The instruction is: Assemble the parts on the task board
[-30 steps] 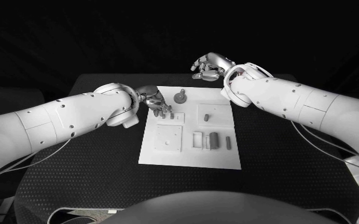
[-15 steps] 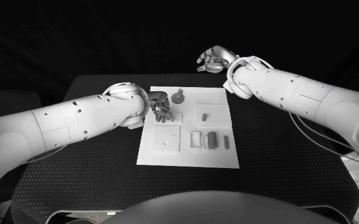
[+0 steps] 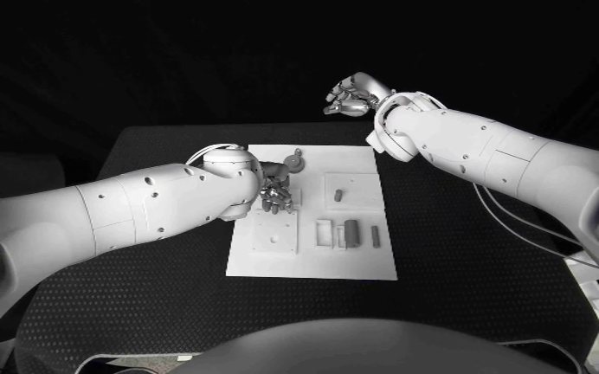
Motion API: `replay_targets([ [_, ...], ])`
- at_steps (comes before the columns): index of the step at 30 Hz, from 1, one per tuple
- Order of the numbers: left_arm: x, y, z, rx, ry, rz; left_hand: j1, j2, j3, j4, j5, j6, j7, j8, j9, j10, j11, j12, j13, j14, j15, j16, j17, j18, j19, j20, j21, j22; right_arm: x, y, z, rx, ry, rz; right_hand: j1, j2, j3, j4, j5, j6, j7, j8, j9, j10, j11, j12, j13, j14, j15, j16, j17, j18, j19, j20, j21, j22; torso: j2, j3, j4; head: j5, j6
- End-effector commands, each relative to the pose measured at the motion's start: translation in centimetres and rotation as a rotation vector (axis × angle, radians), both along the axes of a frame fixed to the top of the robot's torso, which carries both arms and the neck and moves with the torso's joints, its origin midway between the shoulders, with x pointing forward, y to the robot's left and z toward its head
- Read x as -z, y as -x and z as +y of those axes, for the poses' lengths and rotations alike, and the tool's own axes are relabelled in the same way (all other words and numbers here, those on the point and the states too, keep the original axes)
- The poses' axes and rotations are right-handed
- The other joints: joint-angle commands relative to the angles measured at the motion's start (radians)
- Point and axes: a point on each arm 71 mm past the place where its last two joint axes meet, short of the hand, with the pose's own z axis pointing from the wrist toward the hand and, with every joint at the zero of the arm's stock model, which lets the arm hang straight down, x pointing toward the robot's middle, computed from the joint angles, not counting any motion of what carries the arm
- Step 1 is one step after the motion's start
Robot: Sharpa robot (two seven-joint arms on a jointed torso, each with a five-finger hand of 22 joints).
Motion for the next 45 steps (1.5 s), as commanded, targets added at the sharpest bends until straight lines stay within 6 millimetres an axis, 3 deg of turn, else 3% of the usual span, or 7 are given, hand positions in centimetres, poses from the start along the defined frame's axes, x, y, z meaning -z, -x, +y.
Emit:
replay_targets([
  [1, 0.0, -0.1, 0.0, 0.016, -0.050, -0.021, 0.011, 0.001, 0.005, 0.000, 0.005, 0.016, -0.011, 0.003, 0.001, 0.008, -0.002, 0.004, 0.001, 0.006, -0.002, 0.002, 0.002, -0.015, 0.005, -0.004, 0.004, 0.001, 0.0, 0.0, 0.1, -0.003, -0.066, 0.019, -0.006, 0.004, -0.007, 0.001, 0.002, -0.008, 0.002, 0.008, -0.004, 0.009, 0.008, -0.042, -0.052, 0.006, 0.011, -0.066, -0.028, -0.026, -0.029, 0.004, -0.029, 0.002, 0.001, -0.0002, -0.0001, -0.001, 0.000],
  [4, 0.0, -0.2, -0.1, 0.022, -0.063, -0.031, 0.011, 0.000, 0.005, 0.000, 0.006, 0.017, -0.012, 0.003, 0.001, 0.008, -0.002, 0.004, 0.001, 0.006, -0.002, 0.002, 0.002, -0.015, 0.005, -0.005, 0.004, 0.002, -0.1, 0.0, 0.1, -0.001, -0.074, 0.019, -0.006, 0.003, -0.012, 0.003, 0.002, -0.012, 0.004, 0.012, -0.007, 0.019, 0.010, -0.063, -0.085, 0.015, 0.013, -0.100, -0.040, -0.035, -0.046, 0.005, -0.047, 0.009, 0.000, -0.0002, 0.0002, -0.002, 0.000],
  [26, 0.2, 0.2, -1.1, 0.050, -0.084, -0.020, 0.010, 0.000, 0.009, 0.001, 0.012, 0.017, -0.011, 0.001, 0.003, 0.009, -0.002, 0.002, 0.002, 0.008, -0.002, 0.000, 0.003, -0.015, 0.004, -0.005, 0.005, 0.007, 0.0, 0.0, 0.4, -0.010, -0.082, 0.028, -0.006, 0.003, -0.017, 0.004, 0.002, -0.021, 0.012, 0.013, -0.012, 0.030, 0.011, -0.076, -0.113, 0.024, 0.014, -0.123, -0.042, -0.039, -0.050, 0.005, -0.059, 0.019, 0.000, -0.0008, 0.0003, -0.002, 0.000],
  [45, 1.6, 0.8, -1.1, 0.052, -0.090, 0.004, 0.007, -0.001, 0.012, 0.001, 0.021, 0.018, -0.011, 0.000, 0.004, 0.011, -0.002, 0.001, 0.003, 0.009, -0.002, -0.001, 0.005, -0.015, 0.003, -0.005, 0.006, 0.012, 0.0, -0.1, 0.5, -0.016, -0.085, 0.034, -0.006, 0.007, -0.018, 0.004, 0.002, -0.025, 0.012, 0.014, -0.015, 0.032, 0.013, -0.085, -0.128, 0.032, 0.013, -0.132, -0.042, -0.040, -0.049, 0.004, -0.066, 0.025, 0.001, -0.0011, 0.0005, -0.002, 0.000],
])
